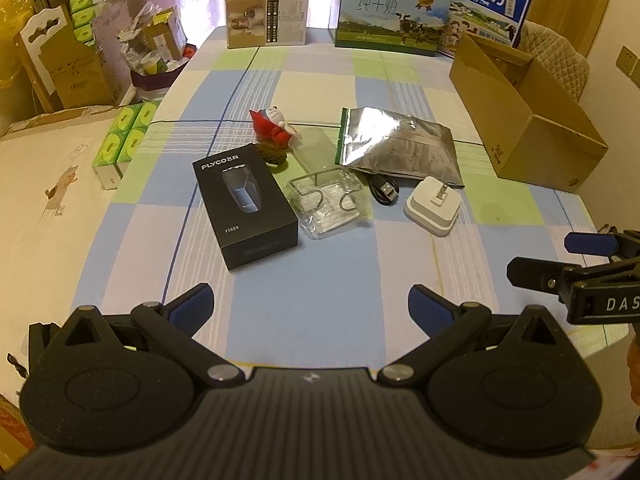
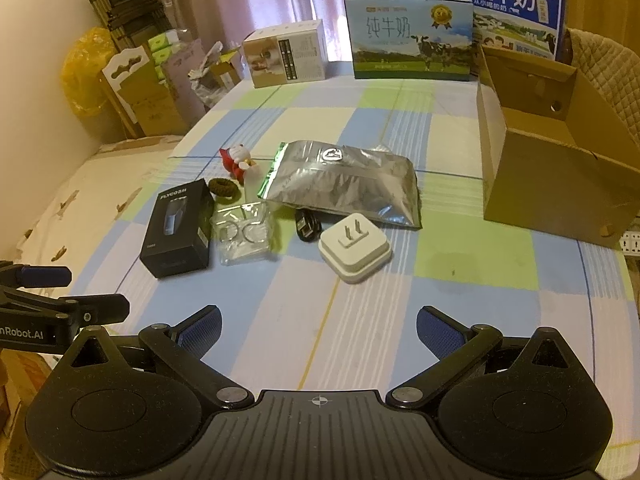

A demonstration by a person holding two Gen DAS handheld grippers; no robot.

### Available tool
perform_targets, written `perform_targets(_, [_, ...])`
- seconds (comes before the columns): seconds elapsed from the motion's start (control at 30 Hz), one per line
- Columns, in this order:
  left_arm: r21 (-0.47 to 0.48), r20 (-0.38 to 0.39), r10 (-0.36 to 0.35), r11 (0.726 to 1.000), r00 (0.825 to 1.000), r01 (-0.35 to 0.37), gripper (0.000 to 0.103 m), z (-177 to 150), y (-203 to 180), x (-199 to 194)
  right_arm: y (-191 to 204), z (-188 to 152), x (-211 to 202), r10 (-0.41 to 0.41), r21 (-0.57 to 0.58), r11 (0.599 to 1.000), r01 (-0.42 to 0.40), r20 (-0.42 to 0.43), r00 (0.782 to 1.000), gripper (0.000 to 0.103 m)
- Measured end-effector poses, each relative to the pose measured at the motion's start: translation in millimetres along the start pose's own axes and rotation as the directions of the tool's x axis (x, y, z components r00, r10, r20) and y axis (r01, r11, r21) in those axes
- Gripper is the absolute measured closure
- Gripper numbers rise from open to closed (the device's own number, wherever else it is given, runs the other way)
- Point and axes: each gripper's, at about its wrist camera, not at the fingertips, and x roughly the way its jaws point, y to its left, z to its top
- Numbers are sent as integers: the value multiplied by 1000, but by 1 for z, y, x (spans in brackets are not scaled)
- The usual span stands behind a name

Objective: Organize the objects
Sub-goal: 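Move the right tool toward the white plug adapter, then grasp the white plug adapter with the right tool while the left tool grasps the black FLYCO box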

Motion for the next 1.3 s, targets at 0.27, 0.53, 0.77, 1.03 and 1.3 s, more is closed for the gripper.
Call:
perform_targets(0.27, [-35, -18, 35, 999, 999, -36, 1, 9, 9, 17, -17, 13, 23, 15, -50, 999, -14, 36, 999, 2])
perform_targets(0.53, [-91, -37, 94, 991, 995, -97, 1, 18, 29, 40, -34, 26, 62, 44, -115, 993, -39, 38, 998, 16])
perform_targets(0.77, [-132, -46, 117, 984, 992, -123, 1, 25, 42, 58, -44, 36, 94, 83, -183, 980, -73, 47, 995, 22])
perform_targets(1.03, [-166, -64, 130, 976, 989, -139, 1, 33, 48, 81, -50, 42, 130, 111, -264, 959, -105, 9, 994, 24])
perform_targets(1.3, [-182, -74, 148, 970, 986, -159, 1, 41, 52, 100, -47, 41, 157, 101, -317, 942, -111, -50, 994, 30])
